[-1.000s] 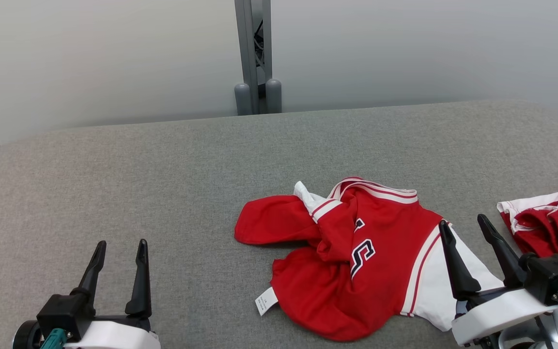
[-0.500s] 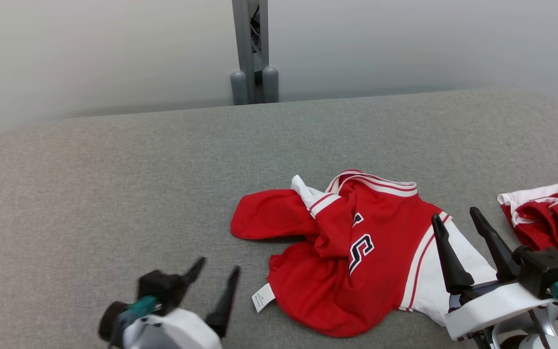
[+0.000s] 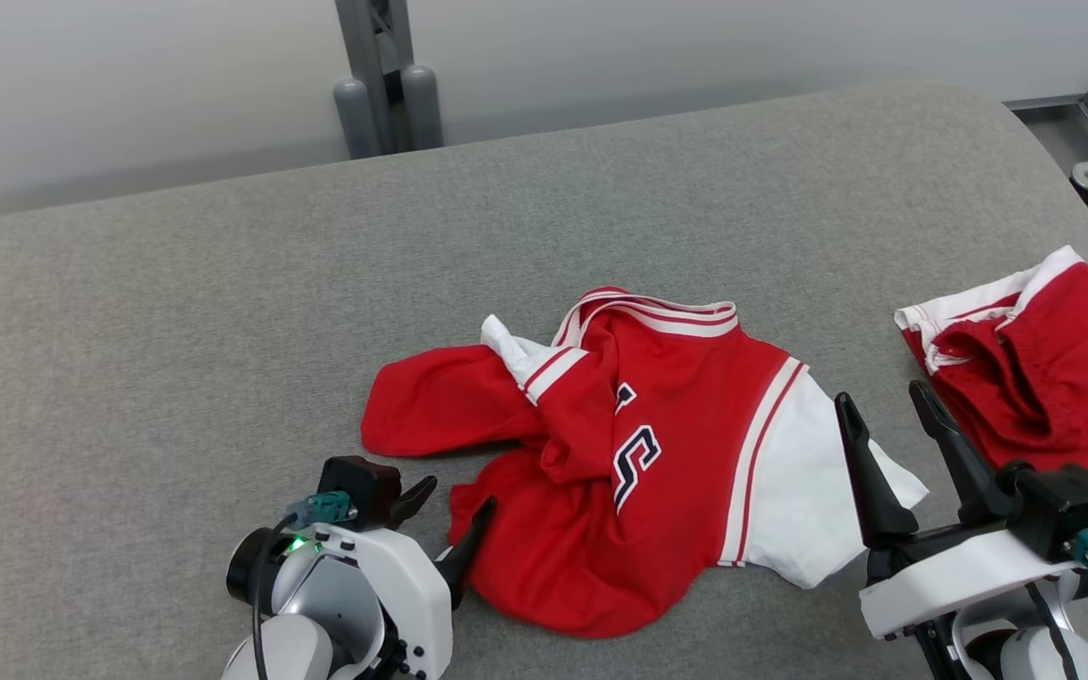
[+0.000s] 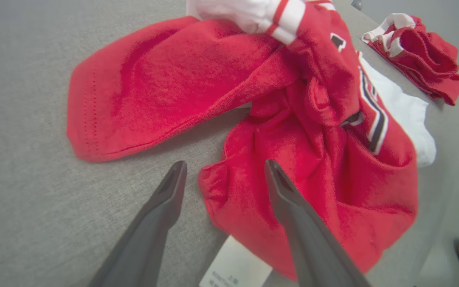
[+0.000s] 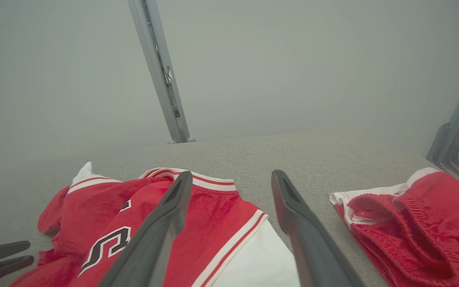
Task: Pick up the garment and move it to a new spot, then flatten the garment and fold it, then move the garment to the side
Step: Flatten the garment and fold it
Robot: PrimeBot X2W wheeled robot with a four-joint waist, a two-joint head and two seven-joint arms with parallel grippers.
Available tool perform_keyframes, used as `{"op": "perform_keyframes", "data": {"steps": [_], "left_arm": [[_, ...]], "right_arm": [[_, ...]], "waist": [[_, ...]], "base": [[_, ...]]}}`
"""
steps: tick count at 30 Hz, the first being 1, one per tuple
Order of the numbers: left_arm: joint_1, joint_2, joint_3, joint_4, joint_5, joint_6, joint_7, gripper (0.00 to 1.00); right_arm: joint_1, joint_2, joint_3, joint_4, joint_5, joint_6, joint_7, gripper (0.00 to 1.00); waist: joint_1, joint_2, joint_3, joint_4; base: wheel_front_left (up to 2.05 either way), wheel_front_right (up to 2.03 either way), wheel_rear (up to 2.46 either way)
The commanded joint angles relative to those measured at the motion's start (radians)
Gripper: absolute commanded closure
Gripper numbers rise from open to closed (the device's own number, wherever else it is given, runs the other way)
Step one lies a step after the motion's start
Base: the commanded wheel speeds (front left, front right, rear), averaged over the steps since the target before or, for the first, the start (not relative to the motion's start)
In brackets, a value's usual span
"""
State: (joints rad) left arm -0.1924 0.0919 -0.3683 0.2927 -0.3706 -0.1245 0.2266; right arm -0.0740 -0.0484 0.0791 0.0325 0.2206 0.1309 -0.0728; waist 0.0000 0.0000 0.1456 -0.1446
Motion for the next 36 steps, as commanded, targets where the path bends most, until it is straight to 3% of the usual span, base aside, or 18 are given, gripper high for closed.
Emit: {"op": "perform_keyframes", "data": {"steps": [1,3,4,6,7,13,23,31,36], "left_arm": [[-0.027,0.012,0.005,0.025,-0.007,-0.004,0.005,0.00],[-0.054,0.019,0.010,0.076,-0.019,-0.004,0.016,0.00],[-0.062,0.019,0.011,0.090,-0.024,-0.004,0.015,0.13],[-0.070,0.021,0.011,0.120,-0.030,-0.005,0.022,0.60],[-0.077,0.020,0.012,0.131,-0.037,-0.005,0.018,1.00],[-0.116,0.028,0.026,0.164,-0.051,-0.001,-0.026,1.00],[-0.157,0.094,0.152,0.123,-0.079,0.078,-0.133,1.00],[-0.045,0.135,0.258,0.021,-0.128,0.155,-0.163,1.00],[0.088,0.127,0.290,-0.082,-0.162,0.199,-0.143,1.00]], "right_arm": [[-0.012,-0.005,-0.002,0.007,0.007,0.000,-0.013,0.00],[-0.019,-0.005,-0.002,0.017,0.010,0.000,-0.023,0.00],[-0.021,-0.005,-0.003,0.021,0.012,0.000,-0.025,0.00],[-0.022,-0.005,-0.003,0.028,0.015,0.000,-0.032,0.00],[-0.024,-0.005,-0.003,0.030,0.018,0.000,-0.033,0.00],[-0.028,-0.005,-0.013,0.036,0.021,0.000,-0.039,0.00],[-0.030,-0.005,-0.032,0.039,0.024,0.000,-0.035,0.00],[-0.013,-0.005,-0.066,0.045,0.030,0.000,-0.029,0.00],[-0.016,-0.005,-0.075,0.048,0.031,0.000,-0.022,0.00]], "waist": [[0.0000,0.0000,0.022,-0.030],[0.0000,0.0000,0.029,-0.049],[0.0000,0.0000,0.030,-0.052],[0.0000,0.0000,0.030,-0.058],[0.0000,0.0000,0.031,-0.061],[0.0000,0.0000,0.032,-0.061],[0.0000,0.0000,0.028,-0.032],[0.0000,0.0000,0.029,0.004],[0.0000,0.0000,0.032,0.045]], "base": [[0.00,0.00,0.00],[0.00,0.00,0.00],[0.00,0.00,0.00],[0.00,0.00,0.00],[0.00,0.00,0.00],[0.00,0.00,0.00],[0.00,0.00,0.00],[0.00,0.00,0.00],[0.00,0.00,0.00]]}}
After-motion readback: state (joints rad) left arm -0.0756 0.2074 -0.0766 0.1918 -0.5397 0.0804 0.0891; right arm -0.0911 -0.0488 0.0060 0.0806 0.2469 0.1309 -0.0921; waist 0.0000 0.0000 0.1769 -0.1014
